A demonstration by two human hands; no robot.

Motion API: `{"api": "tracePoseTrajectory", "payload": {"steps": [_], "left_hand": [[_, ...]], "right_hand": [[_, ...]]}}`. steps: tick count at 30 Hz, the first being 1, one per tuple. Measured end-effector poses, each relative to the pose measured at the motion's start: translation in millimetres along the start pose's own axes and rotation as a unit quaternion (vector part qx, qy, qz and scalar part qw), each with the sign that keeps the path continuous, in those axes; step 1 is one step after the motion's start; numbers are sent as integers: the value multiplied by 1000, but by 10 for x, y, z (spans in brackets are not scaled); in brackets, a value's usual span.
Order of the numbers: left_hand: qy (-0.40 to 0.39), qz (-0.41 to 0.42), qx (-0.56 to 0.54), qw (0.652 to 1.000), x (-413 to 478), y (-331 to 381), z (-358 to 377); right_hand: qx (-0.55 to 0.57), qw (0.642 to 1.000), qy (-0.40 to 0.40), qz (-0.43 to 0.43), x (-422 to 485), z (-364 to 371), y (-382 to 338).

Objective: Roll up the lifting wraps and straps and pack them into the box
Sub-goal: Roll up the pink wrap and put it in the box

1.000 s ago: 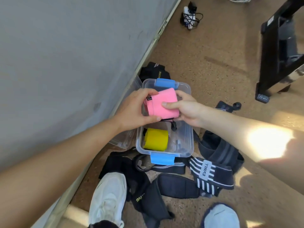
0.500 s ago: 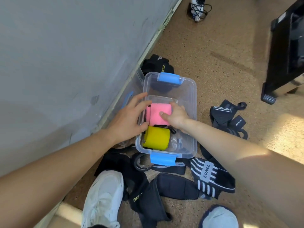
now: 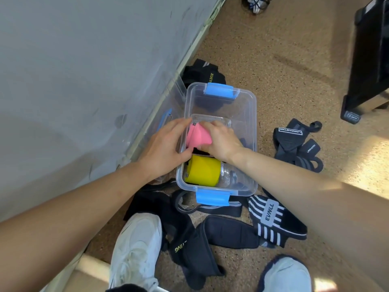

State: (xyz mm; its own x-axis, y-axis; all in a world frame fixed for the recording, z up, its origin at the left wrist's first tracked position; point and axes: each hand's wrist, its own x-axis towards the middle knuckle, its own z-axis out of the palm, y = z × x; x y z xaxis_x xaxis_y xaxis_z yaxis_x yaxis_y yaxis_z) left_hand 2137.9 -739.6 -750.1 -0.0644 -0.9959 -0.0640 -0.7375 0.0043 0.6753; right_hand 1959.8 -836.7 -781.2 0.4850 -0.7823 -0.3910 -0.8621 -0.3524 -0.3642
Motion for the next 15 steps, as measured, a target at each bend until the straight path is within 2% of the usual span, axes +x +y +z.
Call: {"api": "tracePoseTrajectory", "payload": {"steps": [3, 8, 11, 15], "left_hand": [[-1, 4, 9, 1000, 22, -4, -23], [-21, -7, 41, 999, 35, -29, -58], [-25, -5, 100, 995, 29, 12, -71], [-26, 4, 184, 983, 4, 144, -124]], "right_hand": [[28, 999, 23, 25, 28, 57, -59], [-38, 999, -27, 2, -5, -122, -120], [-71, 997, -33, -21, -150, -203, -142], [-70, 996, 6, -61, -443, -320, -114]]}}
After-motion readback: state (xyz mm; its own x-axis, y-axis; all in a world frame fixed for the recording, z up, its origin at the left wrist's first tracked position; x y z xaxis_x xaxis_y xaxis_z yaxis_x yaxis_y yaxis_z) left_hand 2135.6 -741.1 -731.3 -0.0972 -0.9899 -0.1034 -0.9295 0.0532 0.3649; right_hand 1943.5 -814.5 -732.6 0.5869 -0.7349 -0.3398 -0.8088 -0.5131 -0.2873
